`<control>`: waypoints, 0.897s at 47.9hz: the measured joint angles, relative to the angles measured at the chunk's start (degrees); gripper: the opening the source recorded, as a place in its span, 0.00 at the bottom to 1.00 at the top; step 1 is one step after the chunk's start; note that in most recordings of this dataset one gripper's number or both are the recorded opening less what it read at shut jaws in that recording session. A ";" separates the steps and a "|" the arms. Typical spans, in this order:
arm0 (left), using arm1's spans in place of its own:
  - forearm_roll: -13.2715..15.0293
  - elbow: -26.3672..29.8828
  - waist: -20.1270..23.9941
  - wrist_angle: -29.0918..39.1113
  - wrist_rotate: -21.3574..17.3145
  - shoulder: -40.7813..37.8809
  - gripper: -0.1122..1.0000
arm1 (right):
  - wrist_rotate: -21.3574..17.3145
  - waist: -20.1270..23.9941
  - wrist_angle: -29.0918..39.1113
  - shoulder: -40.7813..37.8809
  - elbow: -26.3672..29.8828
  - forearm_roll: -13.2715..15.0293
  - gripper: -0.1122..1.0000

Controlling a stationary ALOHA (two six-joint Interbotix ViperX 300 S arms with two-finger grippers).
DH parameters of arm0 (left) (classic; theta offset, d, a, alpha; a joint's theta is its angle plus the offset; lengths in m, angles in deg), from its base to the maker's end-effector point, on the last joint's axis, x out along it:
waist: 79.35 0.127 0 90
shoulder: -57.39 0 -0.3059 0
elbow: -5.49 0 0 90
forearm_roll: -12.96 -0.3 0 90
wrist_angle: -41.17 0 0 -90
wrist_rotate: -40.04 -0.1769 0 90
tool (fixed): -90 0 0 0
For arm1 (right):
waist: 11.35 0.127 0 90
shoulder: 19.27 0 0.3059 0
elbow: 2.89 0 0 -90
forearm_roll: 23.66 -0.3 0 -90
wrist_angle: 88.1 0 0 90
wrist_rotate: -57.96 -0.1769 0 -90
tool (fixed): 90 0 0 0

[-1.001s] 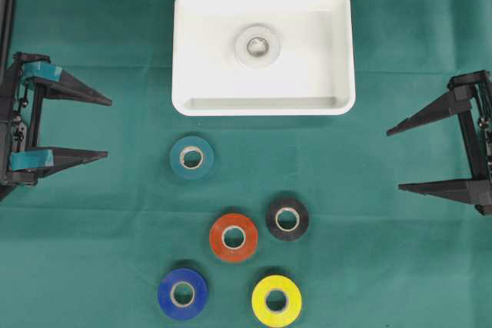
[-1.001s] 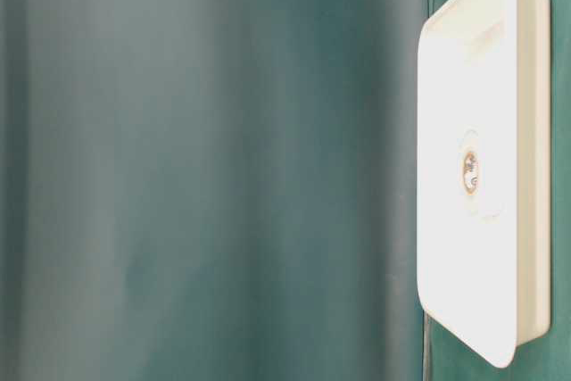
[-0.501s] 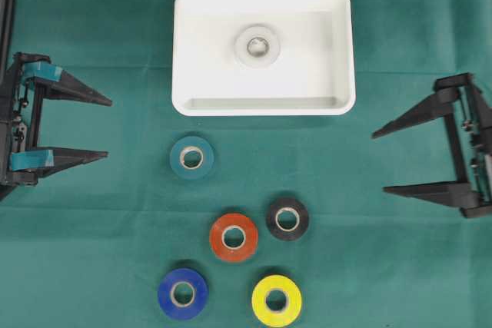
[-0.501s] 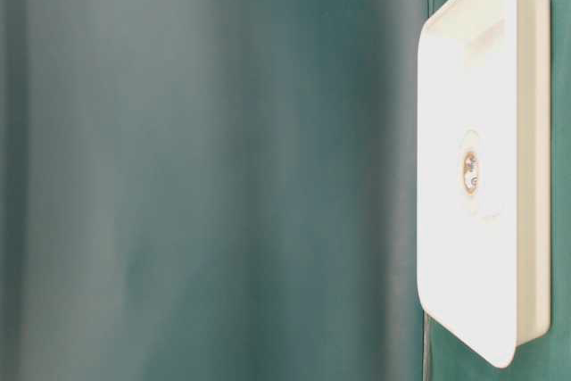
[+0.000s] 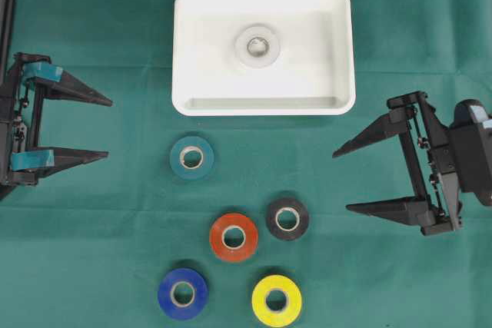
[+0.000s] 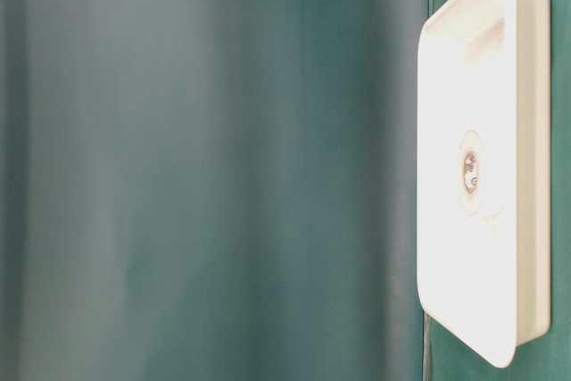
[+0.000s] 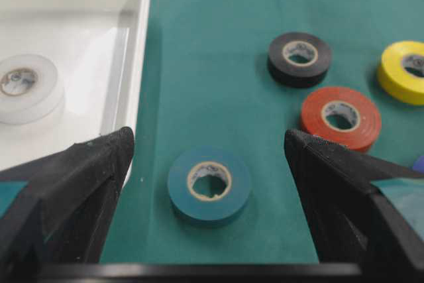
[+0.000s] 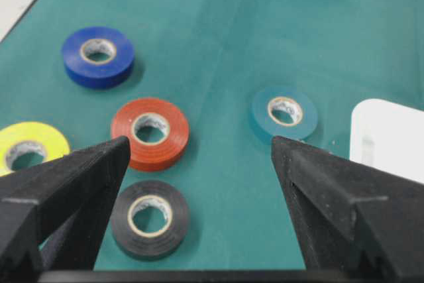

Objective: Pick up the tape from a random location and place it into the white case.
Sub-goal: 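Move the right gripper left toward the red tape roll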

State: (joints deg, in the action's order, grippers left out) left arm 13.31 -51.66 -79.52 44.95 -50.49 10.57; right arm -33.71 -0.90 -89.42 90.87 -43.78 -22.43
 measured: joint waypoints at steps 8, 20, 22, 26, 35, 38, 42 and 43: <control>0.00 0.00 0.00 0.09 0.09 0.00 0.96 | 0.00 0.00 -0.97 0.00 0.09 0.09 0.91; 0.00 0.09 0.00 0.00 0.09 -0.09 0.96 | -0.18 1.14 -1.23 -2.29 2.46 0.09 0.91; -0.09 0.09 0.00 0.00 0.09 0.00 0.96 | -0.18 1.49 -1.23 -3.08 3.16 0.09 0.91; 0.00 0.09 -0.09 0.00 0.09 -0.09 0.96 | -0.18 2.02 -1.32 -5.19 5.01 0.09 0.91; 0.00 0.09 0.00 0.00 0.09 0.00 0.96 | -0.26 2.64 -1.32 -11.34 10.20 0.09 0.91; 0.00 0.09 -0.09 0.00 0.18 0.00 0.96 | -0.26 2.64 -1.32 -13.36 11.95 0.09 0.91; 0.00 0.00 -0.09 0.00 0.79 0.00 0.96 | -0.26 2.72 -1.32 -16.08 14.50 0.00 0.91; -0.09 0.09 0.00 0.09 0.88 -0.09 0.96 | -0.26 2.72 -1.32 -16.88 15.29 0.09 0.91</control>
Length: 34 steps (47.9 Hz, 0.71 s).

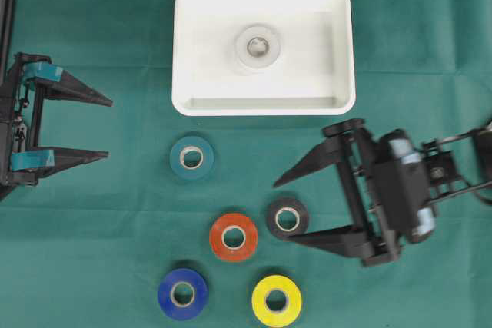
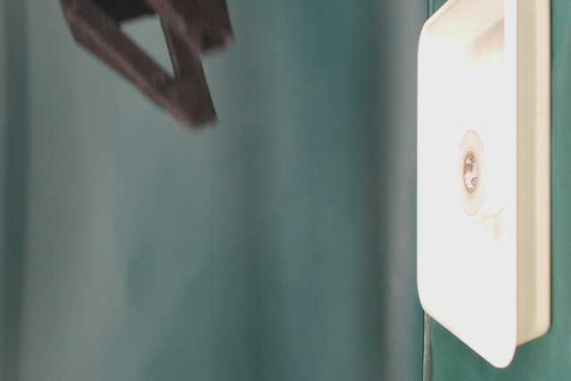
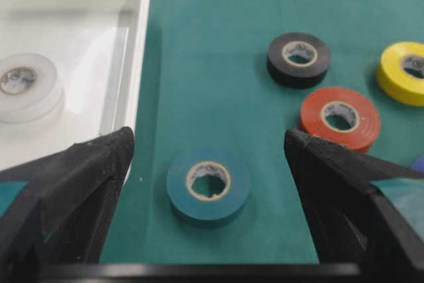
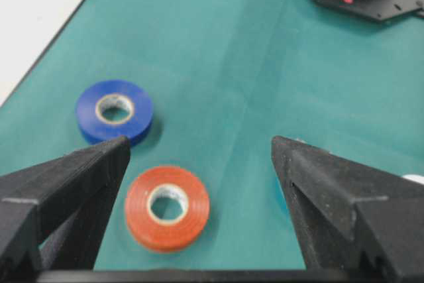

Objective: Pick up the tape from a random location and place it into the white case.
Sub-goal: 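Move the right gripper left toward the red tape roll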

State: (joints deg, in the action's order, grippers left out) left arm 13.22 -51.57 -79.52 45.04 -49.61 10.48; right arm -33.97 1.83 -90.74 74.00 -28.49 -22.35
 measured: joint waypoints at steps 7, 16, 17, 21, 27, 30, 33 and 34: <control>0.09 -0.09 -0.09 0.70 0.88 -0.26 0.96 | 0.00 0.00 0.00 -4.31 4.75 0.00 0.91; 0.00 0.00 -0.09 1.32 0.88 -0.62 0.96 | -0.09 0.00 1.41 -8.70 9.93 -0.09 0.91; 0.09 -0.09 0.00 1.41 0.79 -0.62 0.96 | -0.09 0.00 1.76 -9.05 10.46 -0.09 0.91; 0.00 0.00 -0.09 1.41 0.79 -0.62 0.96 | -0.18 -0.09 3.43 -10.46 12.39 -0.18 0.91; 0.09 0.00 -0.09 1.41 0.88 -0.62 0.96 | -0.53 -0.18 7.12 -11.78 14.33 -1.14 0.91; 0.00 0.00 -0.09 1.32 0.79 -0.62 0.96 | -1.67 -0.53 9.40 -12.30 15.12 -1.58 0.91; 0.09 -0.09 -0.09 1.41 0.79 -0.62 0.96 | -3.34 -0.88 12.04 -12.83 16.00 -1.67 0.91; 0.09 0.00 0.00 1.32 0.79 -0.62 0.96 | -3.87 -0.97 12.92 -13.01 16.35 -1.67 0.91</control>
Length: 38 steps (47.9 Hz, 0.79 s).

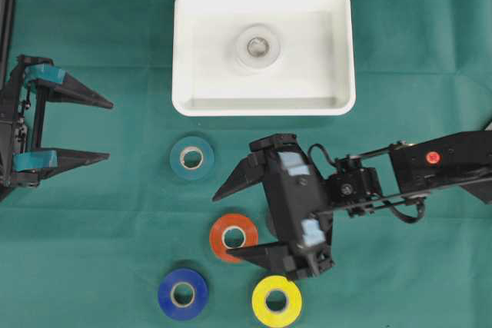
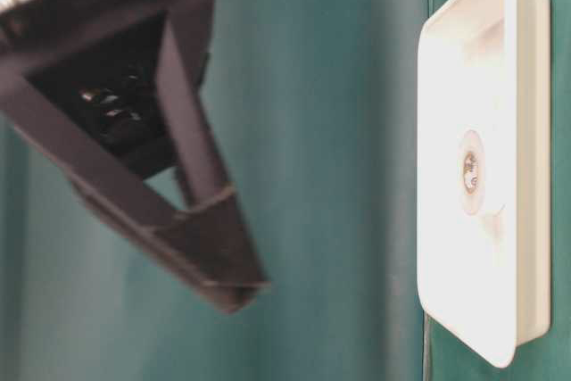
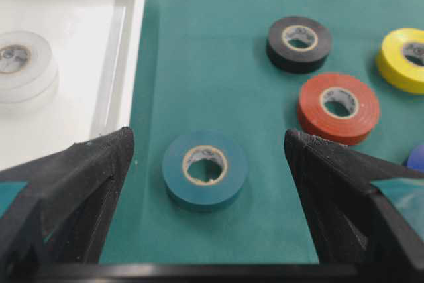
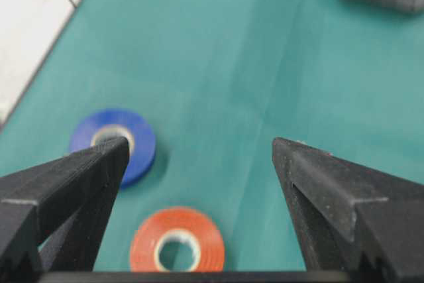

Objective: Pick up the tape from a random location and place it into the white case.
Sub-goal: 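Move the right gripper left toward the red tape roll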

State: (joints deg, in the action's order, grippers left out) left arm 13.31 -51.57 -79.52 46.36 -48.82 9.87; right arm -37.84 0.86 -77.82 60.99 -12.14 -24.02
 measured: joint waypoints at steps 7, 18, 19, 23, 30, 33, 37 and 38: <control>0.00 -0.09 0.00 0.09 0.00 0.00 0.96 | -3.08 -0.62 7.65 -1.76 3.43 0.44 0.91; -0.09 0.00 -0.09 0.09 -0.18 0.00 0.96 | -4.92 -1.49 20.65 -6.24 10.37 1.32 0.91; 0.00 -0.09 0.00 0.09 -0.18 -0.09 0.96 | -5.01 -1.49 21.97 -6.59 11.07 1.41 0.91; 0.00 -0.09 0.00 0.09 -0.18 0.00 0.96 | -5.01 -1.49 26.37 -8.09 13.54 1.58 0.91; 0.00 -0.09 0.00 0.09 -0.26 0.00 0.96 | -5.01 -1.49 30.85 -9.40 16.00 1.76 0.91; 0.00 0.00 -0.09 0.09 -0.26 0.00 0.96 | -5.19 -1.49 31.82 -9.67 16.35 1.76 0.91; -0.09 -0.09 0.00 0.00 -0.26 0.00 0.96 | -5.36 -1.49 32.08 -9.67 16.44 1.76 0.91; -0.09 -0.09 0.00 0.09 -0.18 0.00 0.96 | -5.36 -1.49 32.17 -9.67 16.44 1.76 0.91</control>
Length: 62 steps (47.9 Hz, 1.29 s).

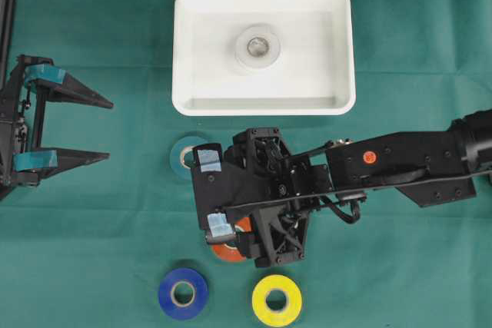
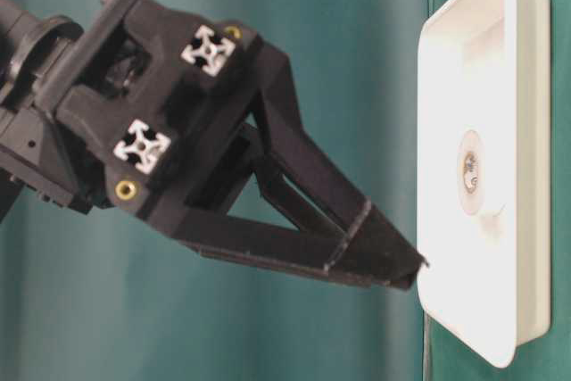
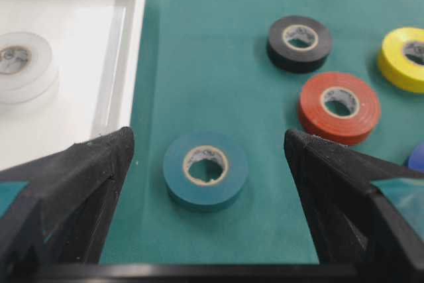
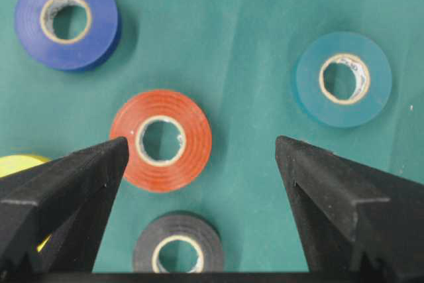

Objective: Pick up the tape from a random location and place it into the white case.
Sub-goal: 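Move the right gripper left toward the red tape roll, then lower the right gripper fingers into the red roll's hole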

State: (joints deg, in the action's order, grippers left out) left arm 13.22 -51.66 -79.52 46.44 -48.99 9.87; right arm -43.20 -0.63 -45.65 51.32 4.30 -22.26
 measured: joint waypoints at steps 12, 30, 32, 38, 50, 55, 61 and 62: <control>0.09 0.09 -0.09 -0.09 0.00 -0.09 0.96 | 0.00 0.18 0.35 0.00 0.00 0.00 0.91; 0.09 0.09 0.00 0.00 0.09 0.00 0.96 | 0.00 0.18 0.44 0.00 0.00 0.09 0.91; 0.09 0.00 -0.09 0.00 0.09 0.00 0.96 | 0.00 0.18 0.44 0.00 0.00 0.09 0.91; 0.09 0.09 -0.09 0.00 0.09 0.00 0.96 | -0.09 0.18 0.44 0.00 0.00 0.00 0.91; 0.09 0.09 0.00 0.00 0.09 0.00 0.96 | -0.88 0.18 0.44 -1.05 -0.09 0.00 0.91; 0.09 0.09 -0.09 0.09 0.09 0.00 0.96 | -1.76 0.18 0.62 -2.20 0.00 0.09 0.91; 0.09 0.00 0.00 0.09 0.09 0.00 0.96 | -2.20 0.44 0.79 -3.78 0.00 0.09 0.91; 0.09 0.09 -0.09 0.00 0.09 0.00 0.96 | -2.11 0.62 0.79 -4.13 0.00 0.09 0.91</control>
State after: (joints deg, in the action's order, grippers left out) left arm 13.31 -51.57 -79.61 46.44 -48.90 9.87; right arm -45.31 -0.02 -44.86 47.19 4.30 -22.17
